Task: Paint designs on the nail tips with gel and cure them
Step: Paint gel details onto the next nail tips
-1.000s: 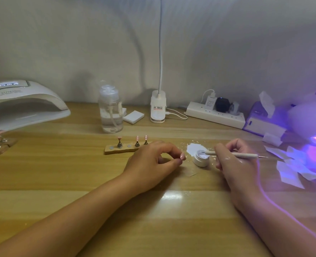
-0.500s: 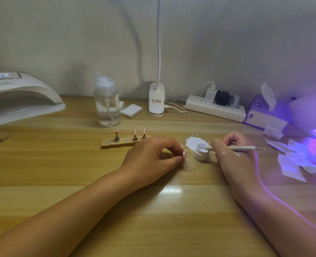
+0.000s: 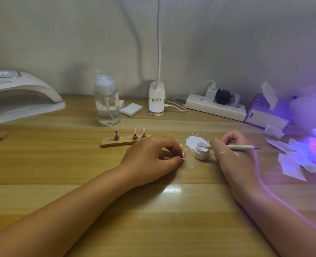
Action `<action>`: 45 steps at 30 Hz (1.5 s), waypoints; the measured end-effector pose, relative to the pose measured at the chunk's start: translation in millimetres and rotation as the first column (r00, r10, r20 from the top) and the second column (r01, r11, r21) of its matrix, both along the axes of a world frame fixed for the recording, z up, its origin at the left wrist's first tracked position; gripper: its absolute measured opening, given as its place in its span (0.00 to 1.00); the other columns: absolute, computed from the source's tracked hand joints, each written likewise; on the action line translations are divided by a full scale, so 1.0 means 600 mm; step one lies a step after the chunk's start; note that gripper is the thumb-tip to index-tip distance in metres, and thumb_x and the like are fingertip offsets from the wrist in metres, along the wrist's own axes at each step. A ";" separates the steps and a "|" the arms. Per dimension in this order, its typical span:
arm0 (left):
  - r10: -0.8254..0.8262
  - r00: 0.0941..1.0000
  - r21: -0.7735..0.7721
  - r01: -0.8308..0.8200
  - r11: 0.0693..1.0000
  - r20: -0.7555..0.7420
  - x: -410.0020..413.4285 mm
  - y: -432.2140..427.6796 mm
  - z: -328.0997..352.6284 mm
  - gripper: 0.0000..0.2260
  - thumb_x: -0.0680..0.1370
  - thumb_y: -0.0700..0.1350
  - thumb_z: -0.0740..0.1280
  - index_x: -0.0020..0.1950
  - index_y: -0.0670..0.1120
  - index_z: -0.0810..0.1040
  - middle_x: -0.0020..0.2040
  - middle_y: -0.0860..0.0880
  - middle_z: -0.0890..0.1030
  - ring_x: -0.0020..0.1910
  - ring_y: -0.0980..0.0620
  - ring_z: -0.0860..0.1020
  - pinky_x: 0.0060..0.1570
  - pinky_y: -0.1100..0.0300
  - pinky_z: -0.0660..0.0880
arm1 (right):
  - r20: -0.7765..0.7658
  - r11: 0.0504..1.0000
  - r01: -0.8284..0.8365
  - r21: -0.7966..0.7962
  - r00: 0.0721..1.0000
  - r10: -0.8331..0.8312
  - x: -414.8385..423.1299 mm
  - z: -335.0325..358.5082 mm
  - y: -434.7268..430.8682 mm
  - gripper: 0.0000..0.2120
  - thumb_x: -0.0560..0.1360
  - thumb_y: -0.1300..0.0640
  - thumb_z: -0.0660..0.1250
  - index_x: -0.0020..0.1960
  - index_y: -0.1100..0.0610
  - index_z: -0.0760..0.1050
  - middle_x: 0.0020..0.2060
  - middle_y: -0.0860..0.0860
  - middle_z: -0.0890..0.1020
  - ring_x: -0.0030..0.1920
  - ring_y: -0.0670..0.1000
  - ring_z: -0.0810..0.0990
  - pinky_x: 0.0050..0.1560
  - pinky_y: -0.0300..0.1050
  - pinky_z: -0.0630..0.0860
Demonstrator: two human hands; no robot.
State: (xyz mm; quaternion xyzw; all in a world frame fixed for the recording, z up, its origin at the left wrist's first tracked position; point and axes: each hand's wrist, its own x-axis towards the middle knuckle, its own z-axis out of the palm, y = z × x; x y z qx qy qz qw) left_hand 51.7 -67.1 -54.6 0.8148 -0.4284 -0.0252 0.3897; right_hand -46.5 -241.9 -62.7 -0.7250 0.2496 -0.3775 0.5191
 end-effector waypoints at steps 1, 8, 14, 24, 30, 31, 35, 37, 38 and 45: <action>-0.005 1.000 0.000 0.005 1.000 -0.002 0.000 0.000 0.000 0.04 0.73 0.53 0.72 0.44 0.63 0.81 0.44 0.65 0.80 0.34 0.67 0.74 0.38 0.62 0.67 | 0.001 1.000 0.002 0.000 1.000 -0.002 0.000 0.000 0.000 0.13 0.69 0.59 0.71 0.33 0.52 0.67 0.27 0.47 0.70 0.30 0.46 0.65 0.31 0.43 0.61; -0.005 1.000 -0.019 0.005 1.000 -0.008 -0.001 -0.001 0.000 0.05 0.71 0.58 0.68 0.44 0.61 0.81 0.44 0.64 0.80 0.32 0.66 0.73 0.39 0.60 0.68 | 0.044 0.998 0.036 0.055 0.998 -0.038 -0.006 0.012 0.009 0.09 0.66 0.51 0.67 0.33 0.51 0.67 0.25 0.45 0.69 0.29 0.47 0.65 0.31 0.43 0.62; -0.006 0.999 -0.002 0.006 1.000 0.032 -0.002 0.001 0.000 0.02 0.73 0.54 0.72 0.43 0.62 0.80 0.41 0.67 0.79 0.34 0.68 0.73 0.37 0.63 0.66 | 0.236 0.992 -0.123 0.030 0.965 0.112 -0.017 0.039 0.041 0.07 0.81 0.51 0.66 0.49 0.54 0.72 0.35 0.51 0.85 0.30 0.48 0.82 0.24 0.37 0.73; -0.030 0.999 -0.062 0.031 0.998 0.026 0.001 -0.002 -0.003 0.01 0.72 0.55 0.71 0.42 0.60 0.82 0.43 0.62 0.81 0.32 0.61 0.73 0.40 0.56 0.75 | 0.091 0.941 -0.228 0.249 0.973 0.212 -0.014 0.033 0.070 0.12 0.73 0.65 0.68 0.35 0.56 0.67 0.22 0.54 0.78 0.20 0.45 0.71 0.21 0.35 0.66; -0.049 0.998 -0.092 0.052 0.994 0.032 0.004 -0.003 -0.007 0.06 0.72 0.49 0.75 0.40 0.61 0.82 0.41 0.61 0.81 0.31 0.60 0.74 0.37 0.58 0.73 | 0.015 0.953 -0.235 0.191 0.972 0.236 -0.011 0.032 0.074 0.11 0.63 0.57 0.67 0.28 0.51 0.65 0.22 0.56 0.78 0.20 0.46 0.69 0.21 0.35 0.66; -0.054 0.998 -0.095 0.056 0.994 0.028 0.005 -0.004 -0.007 0.07 0.72 0.49 0.76 0.40 0.61 0.81 0.41 0.61 0.81 0.31 0.60 0.74 0.37 0.59 0.72 | 0.008 0.955 -0.229 0.188 0.973 0.232 -0.011 0.032 0.074 0.10 0.62 0.56 0.66 0.27 0.51 0.66 0.21 0.55 0.78 0.19 0.46 0.69 0.21 0.35 0.66; -0.073 0.997 -0.093 0.074 0.993 0.021 0.007 -0.002 -0.006 0.08 0.72 0.49 0.75 0.39 0.63 0.80 0.40 0.62 0.80 0.30 0.60 0.74 0.36 0.61 0.71 | 0.006 0.958 -0.214 0.190 0.976 0.217 -0.010 0.031 0.073 0.09 0.62 0.56 0.66 0.27 0.51 0.66 0.22 0.55 0.78 0.20 0.46 0.69 0.22 0.34 0.66; -0.081 0.997 -0.089 0.082 0.993 0.020 0.007 -0.001 -0.004 0.09 0.71 0.49 0.75 0.39 0.64 0.80 0.40 0.63 0.79 0.31 0.60 0.74 0.36 0.62 0.69 | -0.001 0.957 -0.223 0.187 0.974 0.227 -0.011 0.032 0.074 0.09 0.62 0.56 0.66 0.27 0.50 0.66 0.22 0.55 0.78 0.20 0.46 0.69 0.22 0.34 0.66; -0.084 0.996 -0.089 0.085 0.992 0.017 0.007 -0.001 -0.004 0.09 0.71 0.49 0.75 0.39 0.63 0.80 0.39 0.63 0.79 0.31 0.60 0.74 0.36 0.62 0.69 | -0.003 0.956 -0.226 0.187 0.973 0.231 -0.011 0.032 0.075 0.09 0.62 0.56 0.66 0.27 0.50 0.66 0.22 0.55 0.78 0.20 0.46 0.69 0.22 0.35 0.66; -0.098 0.995 -0.104 0.097 0.990 -0.004 0.009 0.000 -0.007 0.02 0.71 0.50 0.75 0.41 0.57 0.83 0.39 0.61 0.79 0.30 0.60 0.73 0.37 0.58 0.72 | -0.003 0.953 -0.244 0.178 0.969 0.248 -0.013 0.032 0.075 0.09 0.63 0.57 0.66 0.28 0.50 0.67 0.22 0.56 0.79 0.21 0.47 0.70 0.22 0.36 0.67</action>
